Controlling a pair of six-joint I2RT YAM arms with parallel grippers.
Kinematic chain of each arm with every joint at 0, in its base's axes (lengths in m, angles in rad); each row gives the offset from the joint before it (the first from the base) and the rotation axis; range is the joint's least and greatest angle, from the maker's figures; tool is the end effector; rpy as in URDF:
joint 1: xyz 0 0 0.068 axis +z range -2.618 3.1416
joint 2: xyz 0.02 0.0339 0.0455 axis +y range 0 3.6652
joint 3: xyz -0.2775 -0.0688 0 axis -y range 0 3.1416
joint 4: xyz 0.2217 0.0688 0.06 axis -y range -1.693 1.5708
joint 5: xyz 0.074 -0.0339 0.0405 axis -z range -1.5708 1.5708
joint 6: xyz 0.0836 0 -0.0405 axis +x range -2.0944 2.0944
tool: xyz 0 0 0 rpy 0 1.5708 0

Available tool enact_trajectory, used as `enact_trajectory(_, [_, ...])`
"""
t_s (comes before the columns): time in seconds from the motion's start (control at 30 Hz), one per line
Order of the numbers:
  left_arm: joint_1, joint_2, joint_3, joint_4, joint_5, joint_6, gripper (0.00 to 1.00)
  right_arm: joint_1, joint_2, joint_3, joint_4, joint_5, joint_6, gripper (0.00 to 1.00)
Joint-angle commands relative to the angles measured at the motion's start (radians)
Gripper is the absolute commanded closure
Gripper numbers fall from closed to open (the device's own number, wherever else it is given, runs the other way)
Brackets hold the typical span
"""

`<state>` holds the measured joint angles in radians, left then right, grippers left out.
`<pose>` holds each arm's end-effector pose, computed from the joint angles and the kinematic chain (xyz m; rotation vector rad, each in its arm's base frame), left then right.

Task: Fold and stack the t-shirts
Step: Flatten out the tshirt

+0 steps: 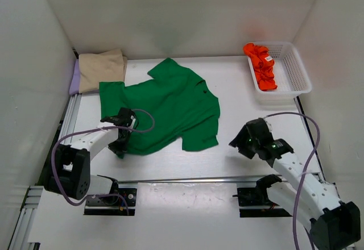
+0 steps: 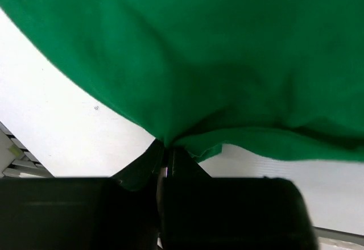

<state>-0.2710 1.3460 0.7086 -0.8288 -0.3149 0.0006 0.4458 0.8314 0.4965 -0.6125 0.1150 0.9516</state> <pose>0.1881 -0.0254 0.1477 0.3768 2.9396 0.4453 0.1429 0.0577 0.1748 0.6869 2.4680 0.4179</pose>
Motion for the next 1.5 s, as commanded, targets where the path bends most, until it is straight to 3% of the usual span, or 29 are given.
enact_trajectory(0.0, [-0.005, -0.056, -0.026, 0.083, -0.024, -0.001, 0.90, -0.022, -0.009, 0.105, 0.060, 0.037, -0.026, 0.39])
enact_trajectory(0.2, [0.065, -0.097, -0.026, 0.065, -0.082, -0.001, 0.90, 0.020, 0.314, 0.233, 0.134, -0.051, -0.075, 0.32])
enact_trajectory(0.3, [0.076, -0.149, -0.050, 0.033, -0.102, -0.001, 0.90, 0.041, 0.527, 0.286, 0.134, -0.051, -0.149, 0.31])
enact_trajectory(0.47, [0.076, -0.202, -0.095, -0.003, -0.151, -0.001, 0.90, 0.115, 0.733, 0.391, 0.062, -0.106, -0.252, 0.30])
enact_trajectory(0.57, [0.085, -0.240, -0.124, -0.012, -0.161, -0.001, 0.90, 0.207, 0.836, 0.422, 0.053, -0.097, -0.261, 0.43])
enact_trajectory(0.6, [0.085, -0.240, -0.139, -0.012, -0.161, -0.001, 0.90, 0.208, 0.850, 0.422, 0.053, -0.097, -0.261, 0.66])
enact_trajectory(0.67, [0.095, -0.240, -0.149, -0.012, -0.161, -0.001, 0.90, 0.208, 0.871, 0.422, 0.062, -0.118, -0.237, 0.92])
enact_trajectory(0.7, [0.095, -0.228, -0.149, -0.012, -0.161, -0.001, 0.90, 0.197, 0.871, 0.422, 0.071, -0.130, -0.237, 1.00])
enact_trajectory(0.9, [0.142, -0.132, 0.006, 0.010, -0.122, -0.001, 0.90, 0.041, 0.749, 0.439, 0.091, -0.213, -0.208, 1.00])
enact_trajectory(0.93, [0.142, -0.099, 0.052, 0.023, -0.122, -0.001, 0.90, 0.010, 0.749, 0.480, 0.074, -0.213, -0.227, 1.00])
enact_trajectory(1.0, [0.151, -0.006, 0.281, 0.033, -0.113, -0.001, 0.90, -0.088, 0.781, 0.740, -0.013, -0.213, -0.276, 1.00])
enact_trajectory(1.03, [0.151, 0.113, 0.495, 0.022, -0.113, -0.001, 0.90, -0.145, 0.838, 0.855, -0.044, -0.204, -0.299, 1.00])
enact_trajectory(1.07, [0.151, 0.177, 0.611, 0.022, -0.113, -0.001, 0.90, -0.169, 0.874, 0.981, -0.074, -0.204, -0.300, 1.00])
enact_trajectory(1.1, [0.151, 0.239, 0.731, 0.004, -0.113, -0.001, 0.90, -0.194, 0.911, 1.250, -0.137, -0.204, -0.300, 1.00])
enact_trajectory(1.13, [0.151, 0.366, 0.853, -0.006, -0.154, -0.001, 0.90, -0.235, 0.987, 1.389, -0.170, -0.213, -0.300, 1.00])
enact_trajectory(1.17, [0.139, 0.430, 1.098, -0.018, -0.182, -0.001, 0.90, -0.257, 1.023, 1.524, -0.196, -0.224, -0.268, 1.00])
enact_trajectory(1.23, [0.130, 0.596, 1.343, -0.018, -0.248, -0.001, 0.90, -0.313, 1.084, 1.835, -0.213, -0.271, -0.226, 1.00])
enact_trajectory(1.27, [0.130, 0.643, 1.567, -0.018, -0.262, -0.001, 0.90, -0.327, 1.085, 1.884, -0.195, -0.285, -0.203, 1.00])
enact_trajectory(1.33, [0.118, 0.721, 1.731, 0.006, -0.285, -0.001, 0.90, -0.349, 1.007, 1.874, -0.086, -0.310, -0.178, 1.00])
enact_trajectory(1.37, [0.107, 0.722, 1.767, 0.026, -0.285, -0.001, 0.90, -0.349, 0.967, 1.775, -0.051, -0.310, -0.178, 1.00])
enact_trajectory(1.47, [0.107, 0.624, 1.671, 0.091, -0.228, -0.001, 0.90, -0.349, 0.800, 1.583, 0.019, -0.301, -0.192, 1.00])
